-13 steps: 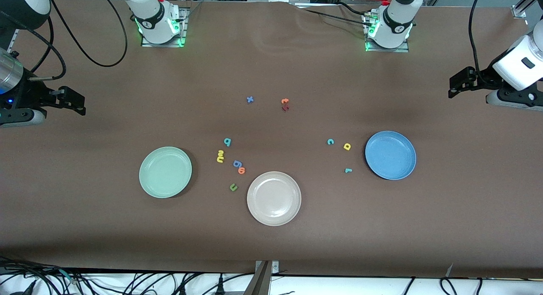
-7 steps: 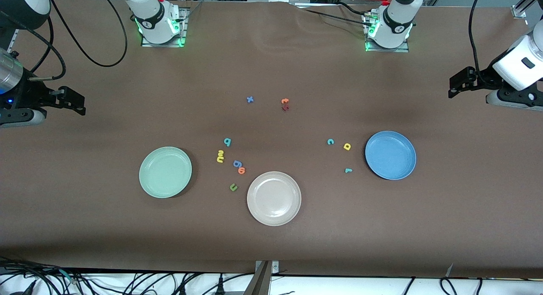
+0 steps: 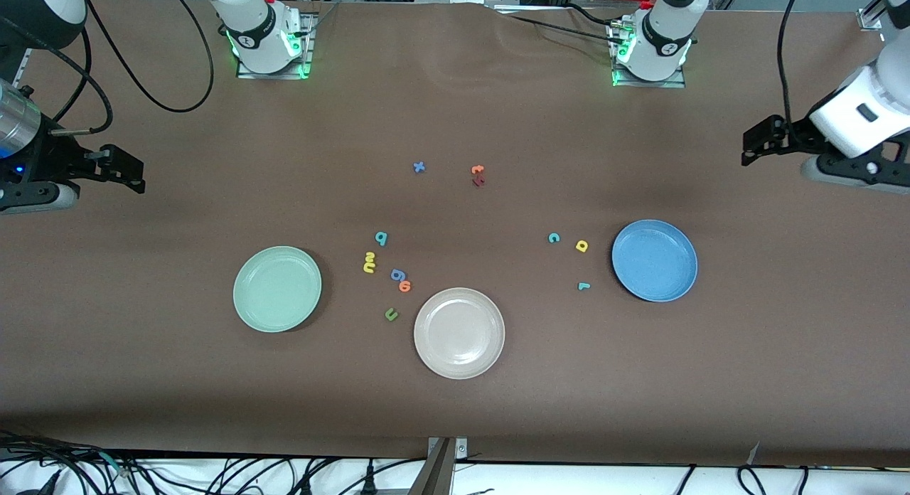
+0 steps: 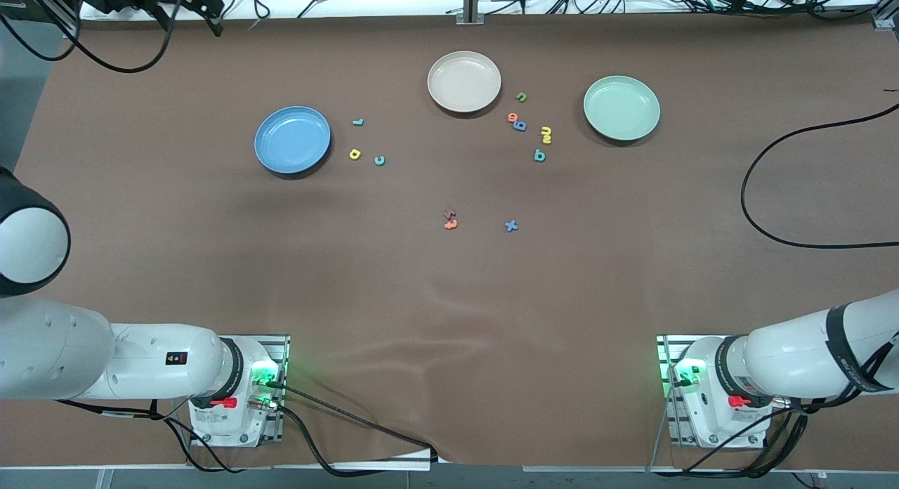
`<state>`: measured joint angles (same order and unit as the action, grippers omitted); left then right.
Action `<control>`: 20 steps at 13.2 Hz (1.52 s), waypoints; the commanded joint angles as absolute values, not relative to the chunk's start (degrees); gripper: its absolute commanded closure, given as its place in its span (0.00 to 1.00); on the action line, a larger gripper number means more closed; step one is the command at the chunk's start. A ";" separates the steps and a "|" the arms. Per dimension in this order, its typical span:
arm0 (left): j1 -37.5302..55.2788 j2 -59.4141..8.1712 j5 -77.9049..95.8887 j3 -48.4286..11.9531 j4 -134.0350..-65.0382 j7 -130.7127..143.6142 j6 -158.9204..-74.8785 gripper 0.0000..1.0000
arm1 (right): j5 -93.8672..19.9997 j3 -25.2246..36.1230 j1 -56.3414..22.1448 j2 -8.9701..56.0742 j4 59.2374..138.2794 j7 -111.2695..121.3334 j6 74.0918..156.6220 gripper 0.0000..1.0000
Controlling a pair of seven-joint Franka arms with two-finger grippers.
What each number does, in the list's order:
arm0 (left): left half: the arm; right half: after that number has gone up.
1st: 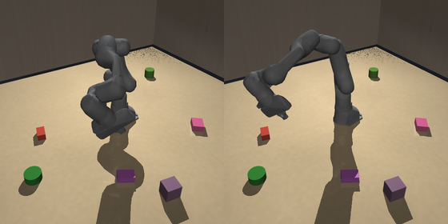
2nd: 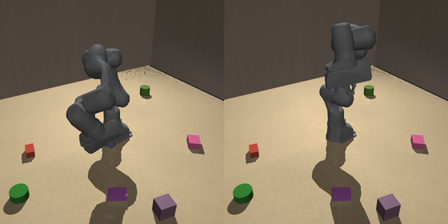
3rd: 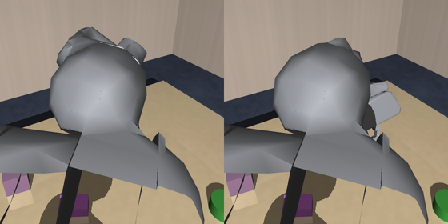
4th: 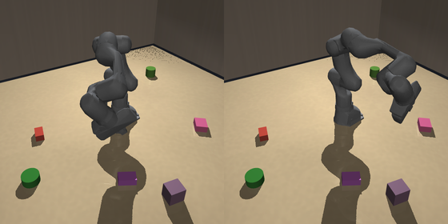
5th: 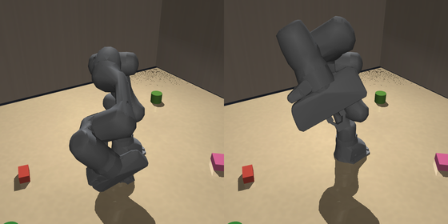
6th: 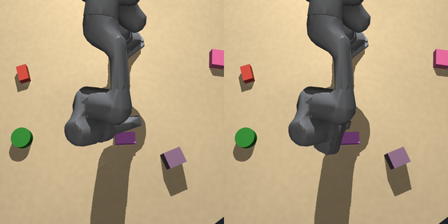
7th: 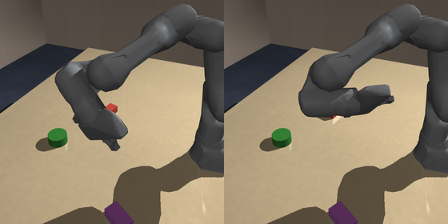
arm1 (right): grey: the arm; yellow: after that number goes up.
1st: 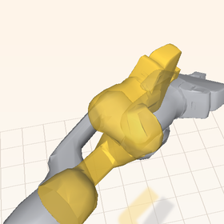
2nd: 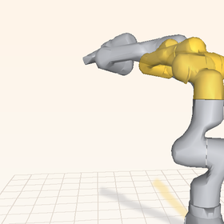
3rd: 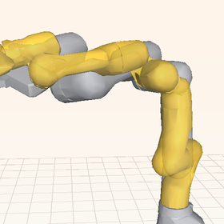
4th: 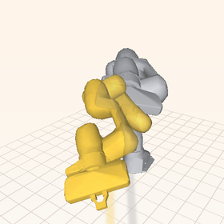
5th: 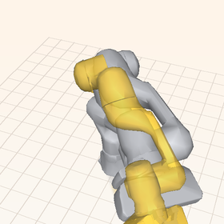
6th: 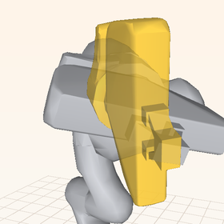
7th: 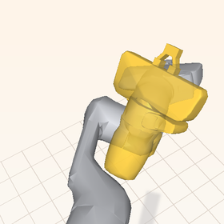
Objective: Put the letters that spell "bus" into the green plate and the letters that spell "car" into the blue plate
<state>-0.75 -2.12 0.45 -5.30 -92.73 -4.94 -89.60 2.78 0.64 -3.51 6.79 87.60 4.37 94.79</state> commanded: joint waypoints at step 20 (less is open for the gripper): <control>9.93 -44.39 -3.77 -7.21 -84.46 -35.22 -126.03 0.01 | 3.07 -2.81 -9.39 9.39 95.97 -8.58 105.80 0.00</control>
